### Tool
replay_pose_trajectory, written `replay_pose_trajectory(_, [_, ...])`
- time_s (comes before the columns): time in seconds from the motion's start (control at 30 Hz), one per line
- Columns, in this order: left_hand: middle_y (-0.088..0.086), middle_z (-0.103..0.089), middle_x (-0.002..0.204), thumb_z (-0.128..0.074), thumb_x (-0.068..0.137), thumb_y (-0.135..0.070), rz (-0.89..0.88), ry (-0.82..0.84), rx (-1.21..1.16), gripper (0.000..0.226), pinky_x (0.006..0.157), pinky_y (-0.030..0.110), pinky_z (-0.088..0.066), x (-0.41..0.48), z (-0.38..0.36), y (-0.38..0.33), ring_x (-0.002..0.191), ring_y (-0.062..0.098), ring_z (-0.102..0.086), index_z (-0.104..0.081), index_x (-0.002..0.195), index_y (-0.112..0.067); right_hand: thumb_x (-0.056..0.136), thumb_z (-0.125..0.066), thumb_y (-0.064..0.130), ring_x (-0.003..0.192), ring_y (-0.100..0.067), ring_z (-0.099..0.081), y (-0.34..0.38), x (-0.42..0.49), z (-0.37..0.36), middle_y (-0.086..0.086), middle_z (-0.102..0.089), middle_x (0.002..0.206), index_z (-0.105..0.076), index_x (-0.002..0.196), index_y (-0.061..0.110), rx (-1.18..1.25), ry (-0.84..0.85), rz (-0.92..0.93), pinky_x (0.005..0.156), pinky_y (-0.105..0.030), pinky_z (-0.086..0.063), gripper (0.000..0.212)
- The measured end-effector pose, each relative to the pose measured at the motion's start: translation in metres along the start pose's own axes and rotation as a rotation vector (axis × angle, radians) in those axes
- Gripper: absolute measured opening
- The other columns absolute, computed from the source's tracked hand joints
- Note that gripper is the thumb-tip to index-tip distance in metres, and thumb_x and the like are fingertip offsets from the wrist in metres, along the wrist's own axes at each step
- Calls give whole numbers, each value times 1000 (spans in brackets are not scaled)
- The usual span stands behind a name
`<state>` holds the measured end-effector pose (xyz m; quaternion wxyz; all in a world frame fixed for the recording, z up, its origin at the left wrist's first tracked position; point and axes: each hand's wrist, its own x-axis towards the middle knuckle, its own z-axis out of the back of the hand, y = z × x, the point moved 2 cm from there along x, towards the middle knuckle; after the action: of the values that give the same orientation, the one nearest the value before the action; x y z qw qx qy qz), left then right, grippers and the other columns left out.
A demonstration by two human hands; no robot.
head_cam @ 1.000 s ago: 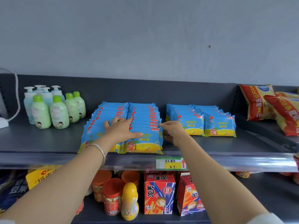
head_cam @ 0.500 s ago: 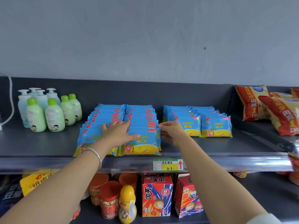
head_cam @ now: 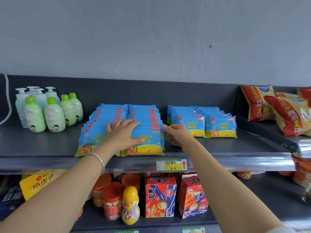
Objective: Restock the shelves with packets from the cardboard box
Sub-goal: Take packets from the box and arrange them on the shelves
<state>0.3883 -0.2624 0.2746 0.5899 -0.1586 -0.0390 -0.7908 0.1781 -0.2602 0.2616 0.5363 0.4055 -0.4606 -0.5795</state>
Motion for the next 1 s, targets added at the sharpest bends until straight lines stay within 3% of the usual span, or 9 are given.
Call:
replay_pose_trajectory(0.2, [-9, -22, 152, -41, 85, -67, -18, -39, 47, 67, 112, 51, -8, -4, -3, -1, 140, 16, -17, -25, 143, -38, 89, -64, 32, 72, -12, -59, 5, -10, -8, -4, -65, 89, -49, 75, 16, -183, 35, 66, 52, -18, -39, 26])
replay_pose_trajectory(0.3, [-9, -25, 151, -40, 87, -66, -32, -61, 50, 65, 111, 51, -10, -10, -3, -3, 139, 15, -18, -25, 143, -37, 88, -65, 33, 70, -11, -57, 8, -14, -9, -4, -64, 88, -52, 82, 15, -209, 0, 57, 52, -18, -41, 23])
replay_pose_trajectory(0.43, [-10, -29, 149, -42, 90, -59, -84, -120, 14, 57, 113, 47, -12, -20, 0, -3, 138, 14, -20, -32, 141, -36, 90, -61, 34, 75, -17, -56, 14, -20, -8, -4, -60, 83, -55, 93, 15, -345, -155, 151, 70, -32, -49, 20])
replay_pose_trajectory(0.57, [-11, -37, 144, -47, 92, -47, -134, -181, -41, 46, 110, 42, -18, -27, 6, 0, 135, 13, -26, -42, 136, -34, 93, -57, 30, 89, -22, -62, 18, -27, -10, -1, -60, 91, -56, 98, 15, -375, -227, 208, 80, -36, -52, 15])
replay_pose_trajectory(0.7, [-11, -48, 136, -47, 94, -40, -192, -236, -86, 35, 104, 36, -24, -29, 7, -1, 130, 13, -35, -52, 128, -32, 94, -56, 27, 86, -18, -59, 16, -34, -16, 0, -61, 91, -59, 101, 13, -405, -265, 243, 75, -30, -50, 16])
replay_pose_trajectory(0.8, [-10, -55, 129, -48, 94, -37, -253, -274, -135, 31, 100, 35, -28, -25, 7, -12, 124, 14, -43, -57, 123, -29, 94, -55, 25, 87, -17, -58, 10, -41, -15, -1, -62, 95, -57, 98, 17, -436, -316, 272, 77, -32, -50, 9])
replay_pose_trajectory(1.0, [-10, -59, 125, -49, 95, -34, -365, -322, -201, 28, 96, 35, -29, -13, -2, -52, 120, 16, -47, -60, 120, -29, 93, -56, 26, 84, -13, -58, 0, -63, 10, 3, -62, 92, -62, 105, 15, -580, -406, 328, 72, -30, -49, 17])
